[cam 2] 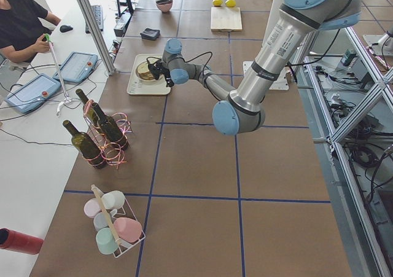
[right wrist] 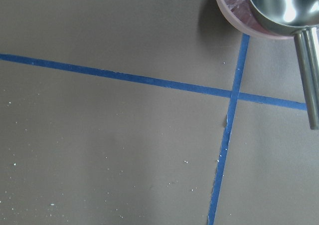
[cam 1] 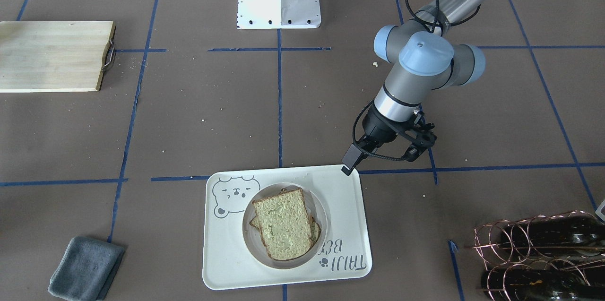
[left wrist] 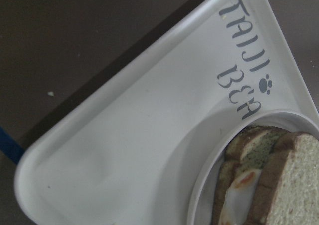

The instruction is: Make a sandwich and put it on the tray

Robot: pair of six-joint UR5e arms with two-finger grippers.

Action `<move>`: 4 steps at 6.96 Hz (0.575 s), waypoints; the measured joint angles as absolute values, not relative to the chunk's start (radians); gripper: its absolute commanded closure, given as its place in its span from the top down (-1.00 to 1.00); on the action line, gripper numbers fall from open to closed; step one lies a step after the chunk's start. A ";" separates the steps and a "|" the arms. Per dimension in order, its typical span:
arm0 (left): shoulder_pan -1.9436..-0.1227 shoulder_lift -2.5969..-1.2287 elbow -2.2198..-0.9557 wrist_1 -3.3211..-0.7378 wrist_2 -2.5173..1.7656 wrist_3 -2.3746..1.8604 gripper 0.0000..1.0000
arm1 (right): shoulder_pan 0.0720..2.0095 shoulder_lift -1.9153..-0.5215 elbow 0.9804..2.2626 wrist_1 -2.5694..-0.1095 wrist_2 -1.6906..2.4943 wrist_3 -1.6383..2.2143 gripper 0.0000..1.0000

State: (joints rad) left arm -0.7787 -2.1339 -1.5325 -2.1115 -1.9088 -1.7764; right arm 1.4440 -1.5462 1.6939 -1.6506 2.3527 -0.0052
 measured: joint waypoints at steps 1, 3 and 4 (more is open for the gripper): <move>-0.805 -2.057 -1.647 -2.058 -1.910 -1.664 1.00 | 1.450 -1.546 1.687 -1.651 2.353 -0.006 1.00; -0.866 -1.916 -1.819 -1.949 -1.912 -1.410 1.00 | 1.459 -1.545 1.670 -1.651 2.353 -0.006 1.00; -0.914 -1.840 -1.885 -1.907 -1.913 -1.265 1.00 | 1.475 -1.545 1.662 -1.651 2.353 -0.007 1.00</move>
